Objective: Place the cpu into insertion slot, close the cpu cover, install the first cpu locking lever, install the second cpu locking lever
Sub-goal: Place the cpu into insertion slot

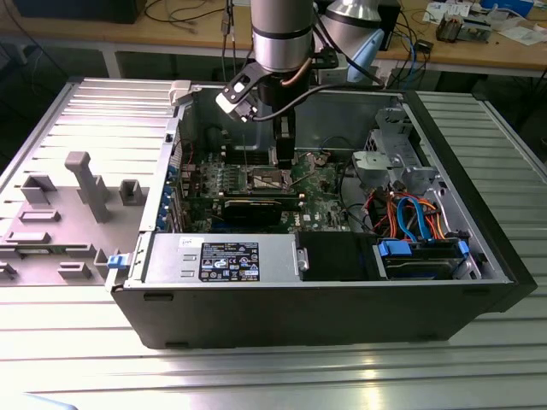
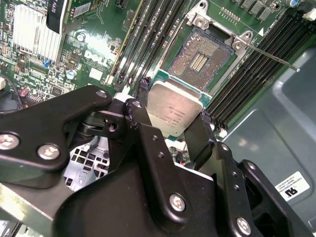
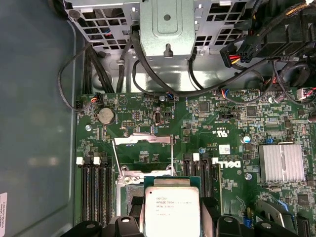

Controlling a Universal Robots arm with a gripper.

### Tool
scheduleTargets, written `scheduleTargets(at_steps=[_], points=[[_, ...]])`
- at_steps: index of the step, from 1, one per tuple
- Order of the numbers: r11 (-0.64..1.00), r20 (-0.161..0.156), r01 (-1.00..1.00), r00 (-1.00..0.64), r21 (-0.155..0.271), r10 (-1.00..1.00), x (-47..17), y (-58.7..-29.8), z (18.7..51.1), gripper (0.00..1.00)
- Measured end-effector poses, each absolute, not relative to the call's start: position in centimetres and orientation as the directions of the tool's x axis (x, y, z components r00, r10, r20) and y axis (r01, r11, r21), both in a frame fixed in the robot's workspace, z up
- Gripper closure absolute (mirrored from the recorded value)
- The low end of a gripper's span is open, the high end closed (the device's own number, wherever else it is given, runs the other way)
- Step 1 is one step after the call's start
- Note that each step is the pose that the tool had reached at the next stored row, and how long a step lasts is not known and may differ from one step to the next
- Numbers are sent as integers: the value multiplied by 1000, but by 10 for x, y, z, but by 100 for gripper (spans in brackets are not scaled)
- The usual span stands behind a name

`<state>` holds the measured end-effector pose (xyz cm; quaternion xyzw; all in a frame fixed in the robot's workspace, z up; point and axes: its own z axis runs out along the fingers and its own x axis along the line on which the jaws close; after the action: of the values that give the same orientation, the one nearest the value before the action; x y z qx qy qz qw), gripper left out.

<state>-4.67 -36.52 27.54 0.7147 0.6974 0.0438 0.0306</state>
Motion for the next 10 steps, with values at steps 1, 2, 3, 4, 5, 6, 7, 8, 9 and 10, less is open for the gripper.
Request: scheduleTargets(at_steps=[1, 2, 3, 4, 5, 6, 7, 8, 9, 10], points=[[-25, 20, 994, 24, 105, 1000, -47, -365, 275, 46], [-25, 20, 994, 24, 105, 1000, -47, -365, 275, 46], [-25, 20, 994, 23, 105, 1000, -47, -365, 275, 46], [-25, 20, 994, 23, 105, 1000, -47, -365, 275, 46], [-25, 20, 994, 24, 105, 1000, -47, -365, 275, 46], [-25, 20, 994, 23, 105, 1000, -47, -365, 275, 46], [-26, 20, 994, 24, 105, 1000, -47, -365, 275, 46], [-25, 20, 994, 24, 105, 1000, -47, -365, 275, 46], [-25, 20, 994, 24, 105, 1000, -47, -365, 275, 46], [-26, 20, 994, 24, 105, 1000, -47, -365, 275, 46]])
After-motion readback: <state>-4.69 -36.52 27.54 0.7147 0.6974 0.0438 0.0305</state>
